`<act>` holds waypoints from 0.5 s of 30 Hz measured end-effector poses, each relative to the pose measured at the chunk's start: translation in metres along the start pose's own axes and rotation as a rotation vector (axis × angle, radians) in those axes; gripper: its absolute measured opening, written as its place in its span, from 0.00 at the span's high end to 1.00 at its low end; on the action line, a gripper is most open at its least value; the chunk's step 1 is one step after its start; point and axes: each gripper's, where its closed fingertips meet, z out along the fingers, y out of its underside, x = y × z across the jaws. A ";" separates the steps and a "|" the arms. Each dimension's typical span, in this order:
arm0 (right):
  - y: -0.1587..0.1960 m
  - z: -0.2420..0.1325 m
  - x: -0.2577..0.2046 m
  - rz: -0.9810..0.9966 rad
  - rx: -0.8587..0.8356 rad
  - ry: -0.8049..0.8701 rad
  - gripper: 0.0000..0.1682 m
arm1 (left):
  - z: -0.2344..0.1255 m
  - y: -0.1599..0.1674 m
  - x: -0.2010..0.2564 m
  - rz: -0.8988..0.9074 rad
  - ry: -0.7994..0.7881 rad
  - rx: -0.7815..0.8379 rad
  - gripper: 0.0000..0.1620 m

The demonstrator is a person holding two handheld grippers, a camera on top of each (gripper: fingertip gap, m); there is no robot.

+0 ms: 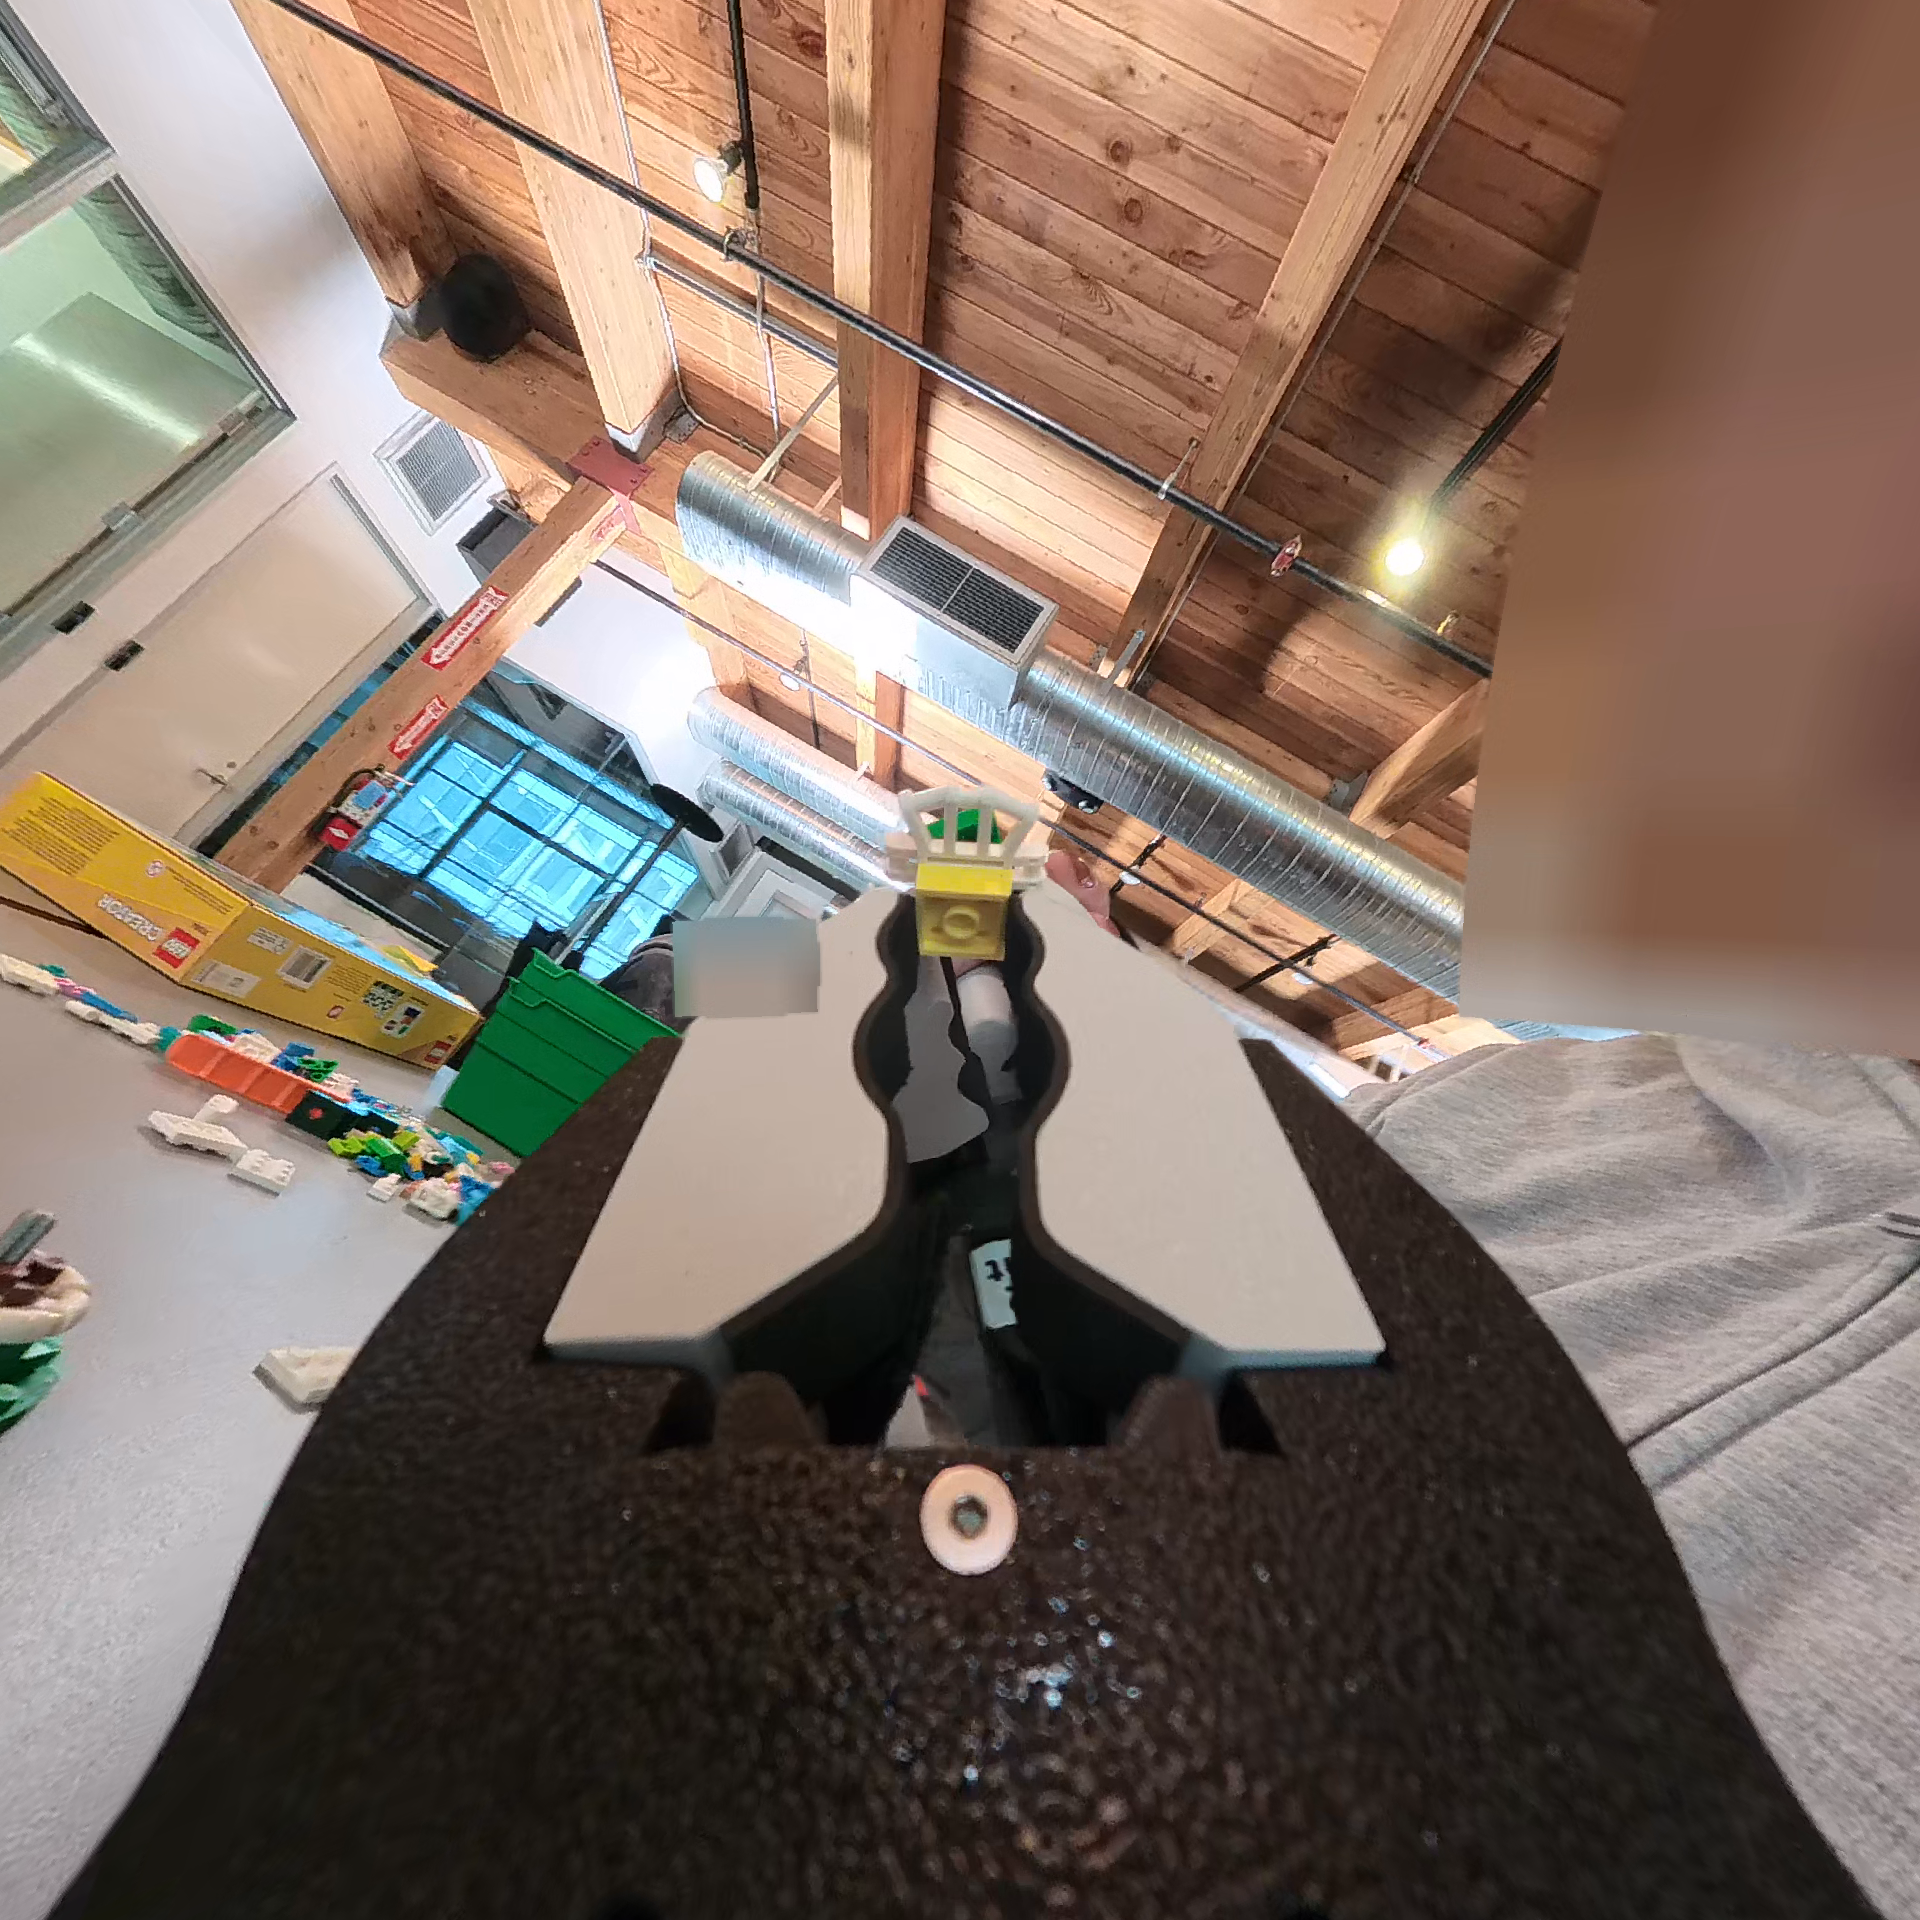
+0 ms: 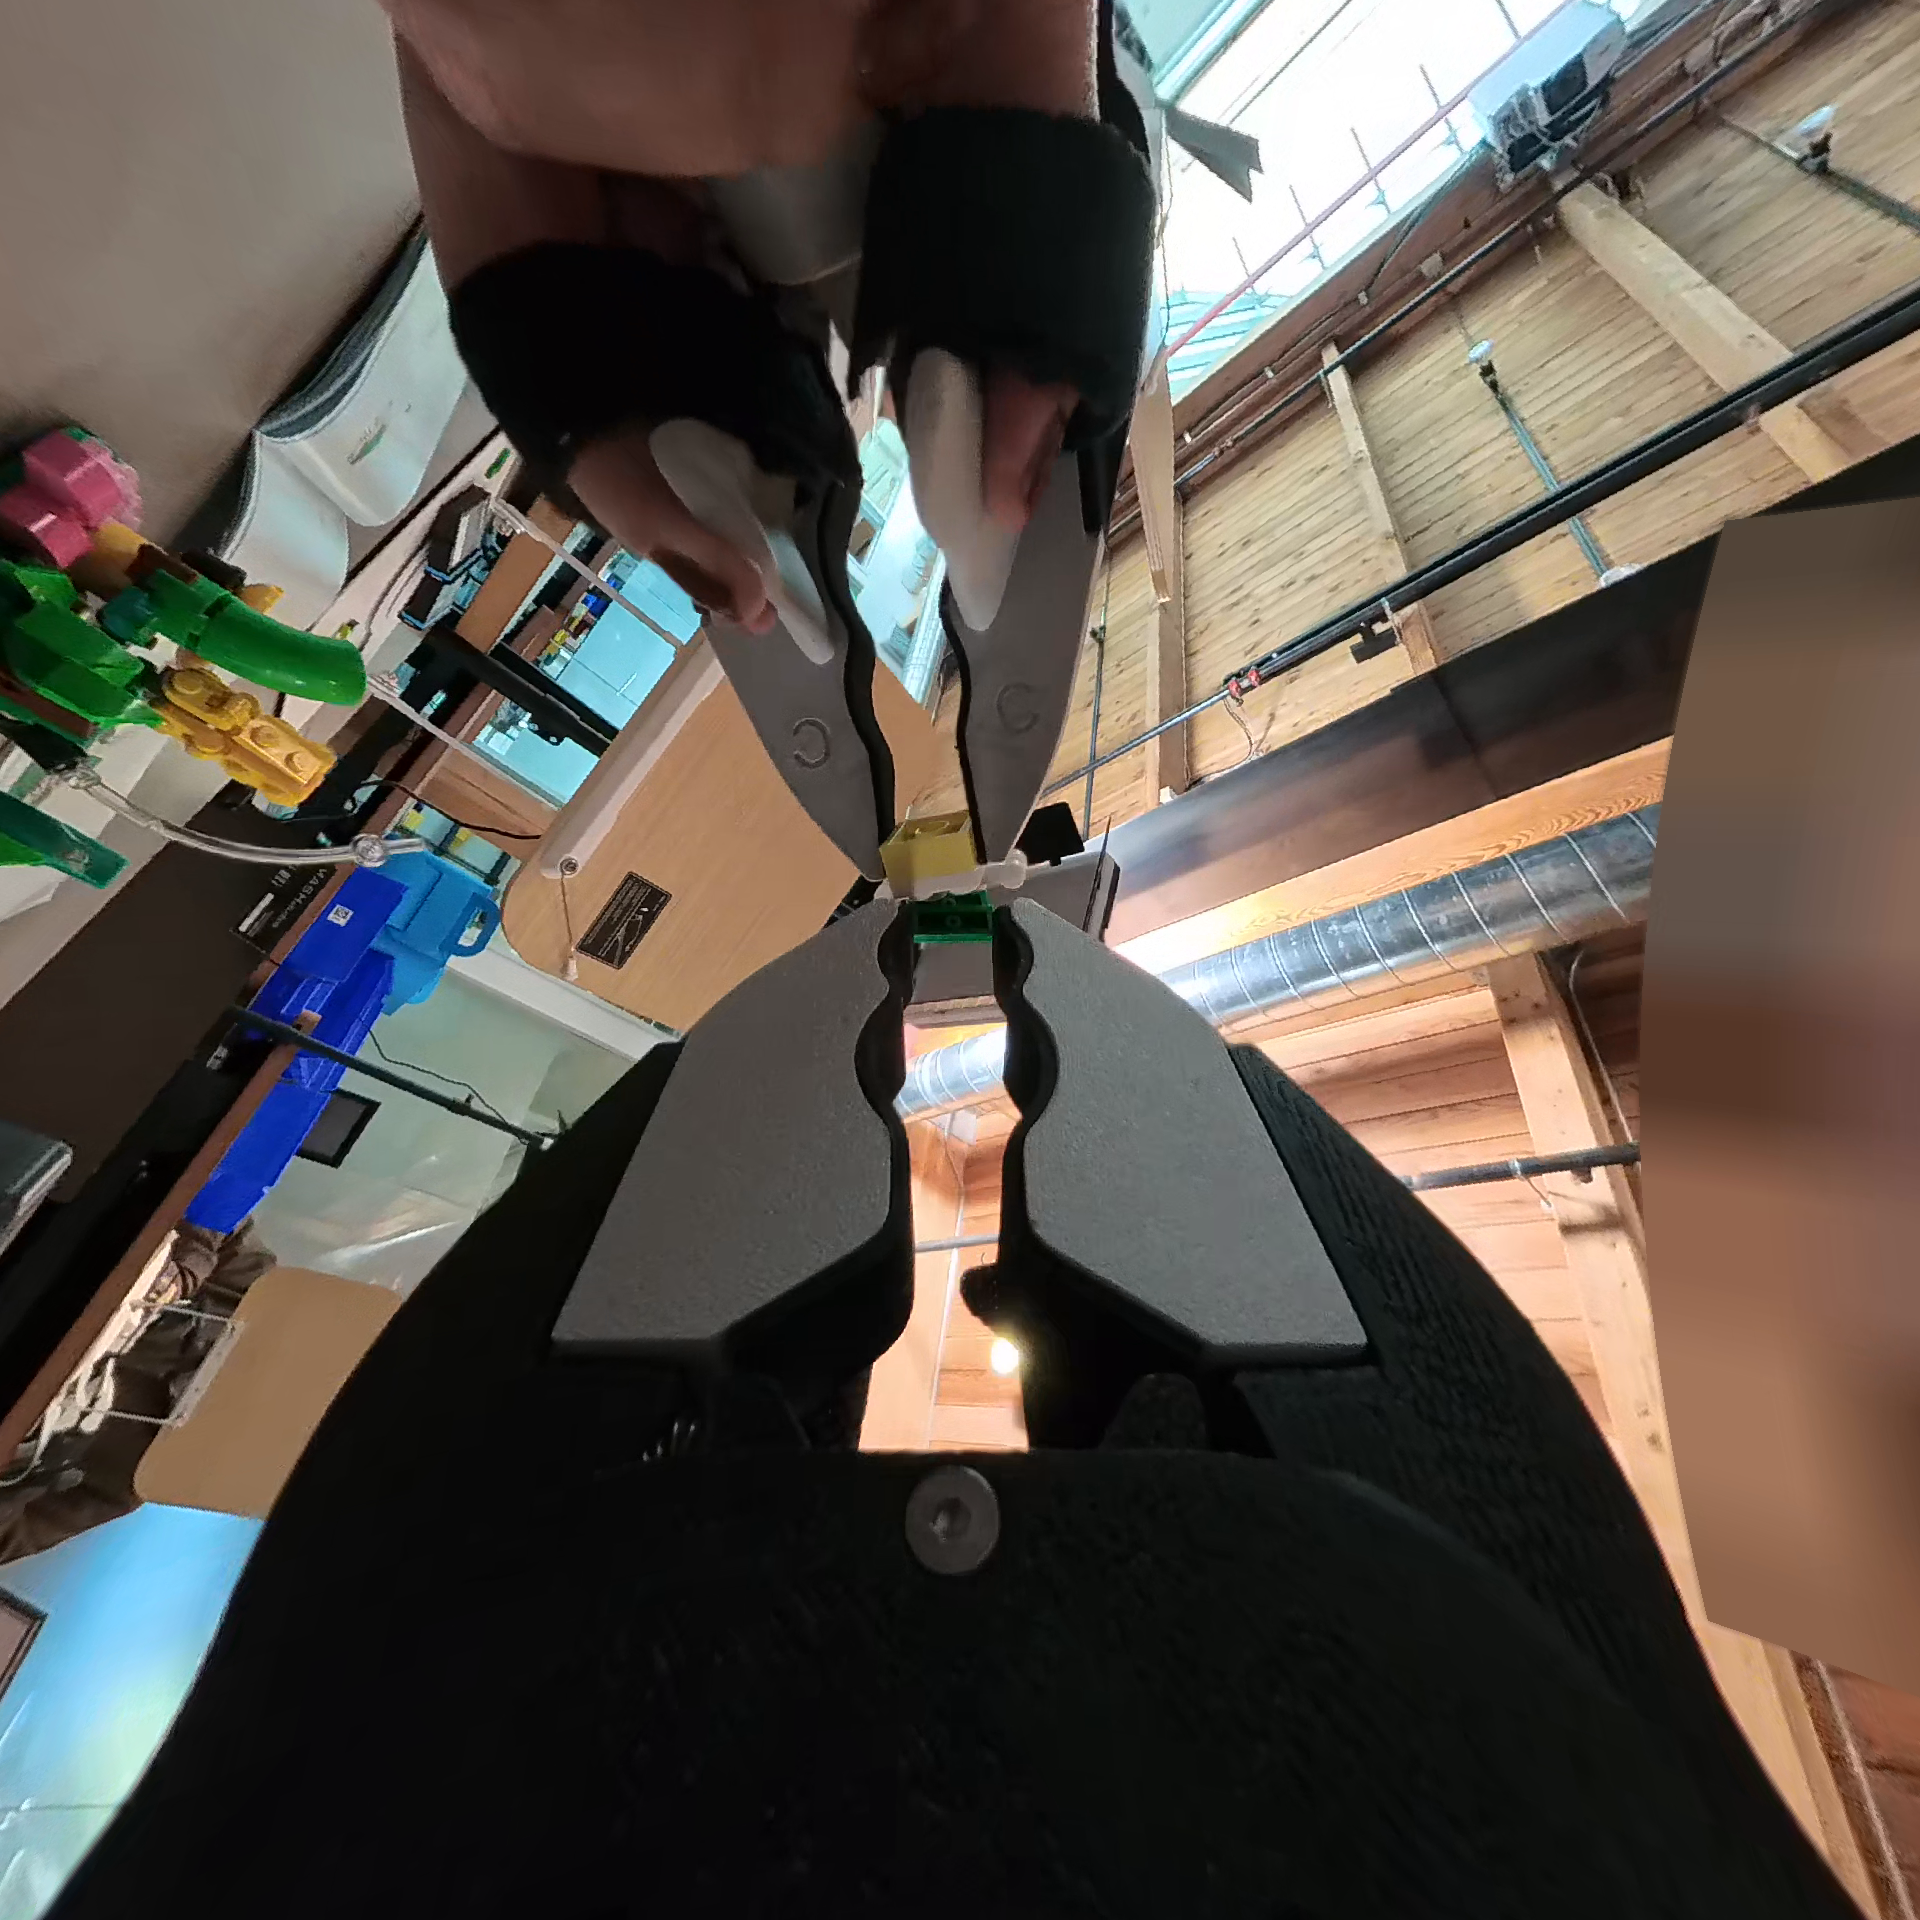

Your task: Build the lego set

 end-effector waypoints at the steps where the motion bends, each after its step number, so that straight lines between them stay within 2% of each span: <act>1: 0.000 0.000 0.000 -0.010 0.007 0.000 0.92 | 0.000 0.000 0.000 -0.017 0.008 0.004 0.91; 5: -0.002 -0.002 0.001 -0.076 0.058 -0.012 0.93 | 0.002 0.002 0.004 -0.074 0.048 0.006 0.90; 6: -0.002 -0.002 0.000 -0.098 0.074 -0.025 1.00 | 0.002 0.001 0.008 -0.077 0.075 0.010 0.90; 9: -0.002 -0.004 0.002 -0.148 0.125 -0.030 1.00 | 0.003 0.002 0.010 -0.087 0.082 0.014 0.90; 13: -0.002 -0.006 -0.001 -0.123 0.148 -0.082 1.00 | 0.003 -0.001 0.009 -0.084 0.079 0.025 0.90; 15: 0.000 -0.008 -0.012 -0.045 0.134 -0.153 1.00 | 0.000 -0.008 0.006 -0.063 0.062 0.045 0.90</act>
